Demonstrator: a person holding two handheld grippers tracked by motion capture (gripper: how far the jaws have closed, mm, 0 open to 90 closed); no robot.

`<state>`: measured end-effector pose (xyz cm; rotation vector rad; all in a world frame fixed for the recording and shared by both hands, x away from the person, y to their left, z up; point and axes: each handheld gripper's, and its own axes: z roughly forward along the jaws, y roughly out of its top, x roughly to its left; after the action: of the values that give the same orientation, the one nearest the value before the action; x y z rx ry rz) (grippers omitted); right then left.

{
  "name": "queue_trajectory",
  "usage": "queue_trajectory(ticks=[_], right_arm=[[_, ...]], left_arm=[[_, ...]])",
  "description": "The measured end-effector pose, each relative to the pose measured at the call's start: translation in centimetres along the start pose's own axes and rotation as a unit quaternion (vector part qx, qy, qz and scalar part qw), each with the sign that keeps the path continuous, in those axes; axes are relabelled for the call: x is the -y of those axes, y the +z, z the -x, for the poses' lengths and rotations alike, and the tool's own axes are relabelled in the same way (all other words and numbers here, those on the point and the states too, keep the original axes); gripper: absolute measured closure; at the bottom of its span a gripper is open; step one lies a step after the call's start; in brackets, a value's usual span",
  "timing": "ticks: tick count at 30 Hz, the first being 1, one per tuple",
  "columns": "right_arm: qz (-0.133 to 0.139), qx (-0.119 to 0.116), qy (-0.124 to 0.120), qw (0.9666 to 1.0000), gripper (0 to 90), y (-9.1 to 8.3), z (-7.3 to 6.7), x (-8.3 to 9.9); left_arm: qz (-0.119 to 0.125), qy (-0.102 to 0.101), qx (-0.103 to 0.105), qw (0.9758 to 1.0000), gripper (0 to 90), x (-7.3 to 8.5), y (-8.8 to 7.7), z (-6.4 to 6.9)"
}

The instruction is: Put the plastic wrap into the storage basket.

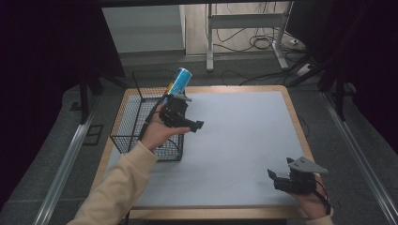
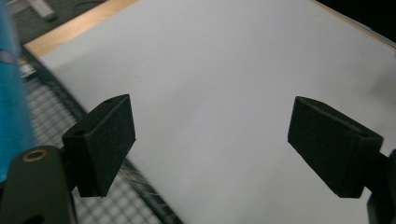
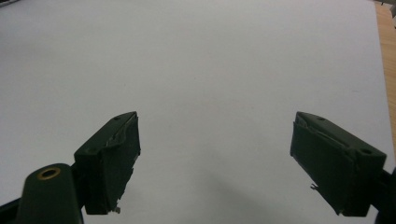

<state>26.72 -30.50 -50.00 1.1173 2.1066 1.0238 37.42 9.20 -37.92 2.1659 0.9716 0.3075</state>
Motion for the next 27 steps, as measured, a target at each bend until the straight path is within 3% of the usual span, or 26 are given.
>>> queue_trajectory(ticks=[6,12,18,21,27], right_arm=[[0.0,-0.002,-0.006,1.0,16.4,0.0,-0.3,0.0],[-0.005,-0.003,-0.005,1.0,16.3,0.3,-0.2,0.1],[-0.009,0.0,-0.01,0.9999,16.3,0.6,-0.2,0.1],[-0.008,0.0,-0.012,0.9999,16.3,0.7,-0.3,0.1],[-0.005,-0.002,-0.019,0.9998,16.3,1.0,-0.6,0.1]], left_arm=[[-0.001,0.028,0.037,0.9989,14.9,2.6,0.1,4.0],[-0.003,0.034,0.063,0.9974,15.0,5.8,1.3,6.0],[-0.011,0.025,0.066,0.9974,15.0,8.9,2.1,6.2],[-0.013,0.014,0.06,0.998,15.5,10.6,2.5,5.7],[-0.029,0.014,0.045,0.9985,15.5,12.6,3.1,5.3]])
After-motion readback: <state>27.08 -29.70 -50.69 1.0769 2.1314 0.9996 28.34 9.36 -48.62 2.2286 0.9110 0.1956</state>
